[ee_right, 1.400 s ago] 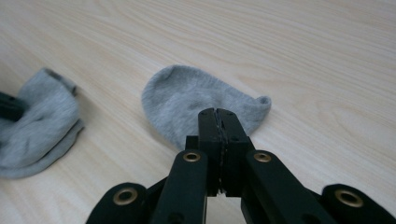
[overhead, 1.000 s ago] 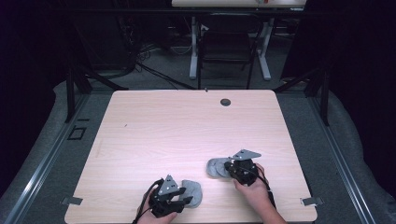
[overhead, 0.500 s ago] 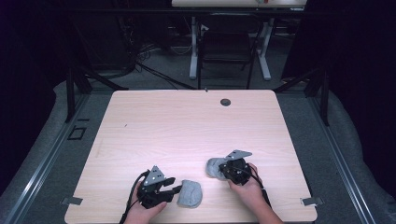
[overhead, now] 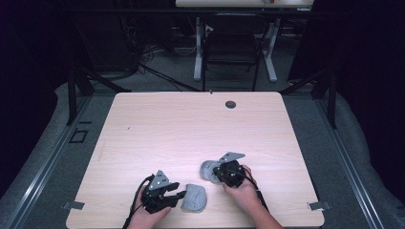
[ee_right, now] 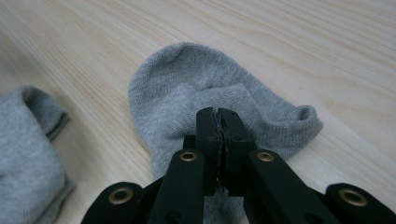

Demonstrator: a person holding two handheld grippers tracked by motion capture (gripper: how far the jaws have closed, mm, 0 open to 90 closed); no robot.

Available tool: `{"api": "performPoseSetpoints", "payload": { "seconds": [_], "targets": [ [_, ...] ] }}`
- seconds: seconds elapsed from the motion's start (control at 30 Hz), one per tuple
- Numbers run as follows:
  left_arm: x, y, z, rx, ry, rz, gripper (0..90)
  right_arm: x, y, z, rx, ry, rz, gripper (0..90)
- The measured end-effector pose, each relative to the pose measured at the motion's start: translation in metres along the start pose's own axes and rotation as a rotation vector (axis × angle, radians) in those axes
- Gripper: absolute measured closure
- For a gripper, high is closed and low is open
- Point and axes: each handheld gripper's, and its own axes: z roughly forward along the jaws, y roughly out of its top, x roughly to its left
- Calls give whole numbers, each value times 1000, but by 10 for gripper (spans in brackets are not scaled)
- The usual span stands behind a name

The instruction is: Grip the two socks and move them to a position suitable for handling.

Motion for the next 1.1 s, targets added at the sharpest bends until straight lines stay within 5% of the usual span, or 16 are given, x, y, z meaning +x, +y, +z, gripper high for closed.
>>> {"api": "performPoseSetpoints", "payload": {
  "seconds": [0.5, 1.1],
  "targets": [
    [-4, -2, 4, 19, -10, 12, 578, 27, 20, 23, -1, 57, -50, 876],
    [-7, -2, 7, 28, -14, 25, 581, 34, 27, 30, -17, 74, -57, 842]
  ]
}}
